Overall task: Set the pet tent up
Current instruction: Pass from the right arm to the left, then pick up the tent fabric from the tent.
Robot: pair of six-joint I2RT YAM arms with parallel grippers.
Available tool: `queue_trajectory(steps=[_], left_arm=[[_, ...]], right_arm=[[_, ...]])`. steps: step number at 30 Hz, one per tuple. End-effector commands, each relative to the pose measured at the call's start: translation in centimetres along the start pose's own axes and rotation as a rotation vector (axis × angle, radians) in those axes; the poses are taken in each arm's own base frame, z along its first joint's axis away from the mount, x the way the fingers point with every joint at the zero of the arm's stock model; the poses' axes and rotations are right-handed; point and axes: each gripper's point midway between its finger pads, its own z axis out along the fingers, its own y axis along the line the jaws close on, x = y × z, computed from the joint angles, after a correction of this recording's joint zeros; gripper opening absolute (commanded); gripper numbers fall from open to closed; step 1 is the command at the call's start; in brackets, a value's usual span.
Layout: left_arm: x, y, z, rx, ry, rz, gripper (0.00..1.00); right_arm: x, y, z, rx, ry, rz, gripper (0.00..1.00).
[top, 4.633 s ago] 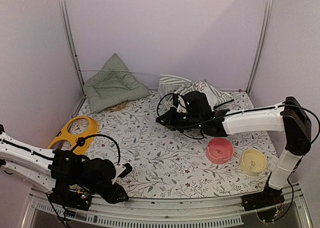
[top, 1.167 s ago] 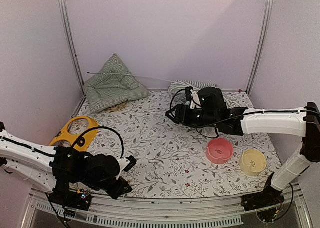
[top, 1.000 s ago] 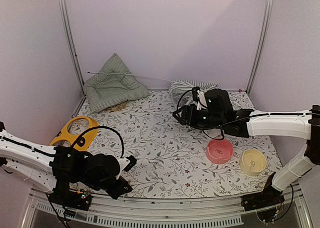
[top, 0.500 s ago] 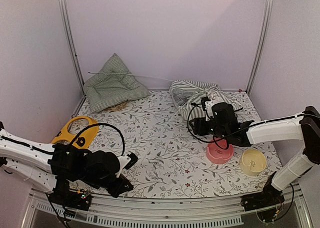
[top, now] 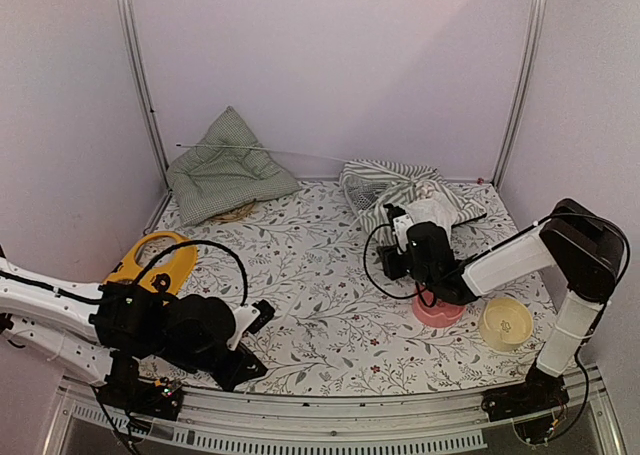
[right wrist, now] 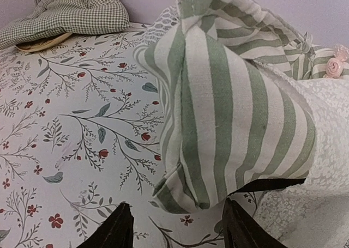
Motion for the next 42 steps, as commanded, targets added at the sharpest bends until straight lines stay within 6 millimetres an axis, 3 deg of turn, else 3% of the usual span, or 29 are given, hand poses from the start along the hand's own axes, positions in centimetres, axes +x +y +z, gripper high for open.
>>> queue_trajectory(steps=[1,12,18,20,24,34,42], left_arm=[[-2.7,-0.5,-1.2,0.012,-0.097,-0.003,0.0],[-2.9,-0.7,-1.3,0.015,-0.1,-0.002,0.0],[-3.6,-1.0,-1.7,0.032,-0.116,-0.012,0.0],[-4.0,-1.3,-1.7,0.053,-0.121,-0.022,0.0],[-4.9,-1.9,-1.6,0.102,-0.113,-0.035,0.0],[-8.6,-3.6,-1.4,0.3,-0.115,-0.131,0.0],[-12.9,-4.7,-2.9,0.431,-0.227,-0.196,0.0]], right_arm=[[0.5,-0.7,1.1,0.062,-0.027,-0.041,0.58],[0.9,-1.6,2.4,0.152,-0.048,-0.12,0.51],[-0.3,-1.2,2.3,0.144,-0.074,-0.148,0.08],[-1.1,-0.6,1.8,0.138,-0.095,-0.159,0.0],[-3.4,1.6,0.5,0.121,-0.152,-0.19,0.0],[-9.9,9.2,-3.9,0.015,-0.327,-0.249,0.0],[-11.9,14.1,-8.1,-0.096,-0.407,-0.31,0.0]])
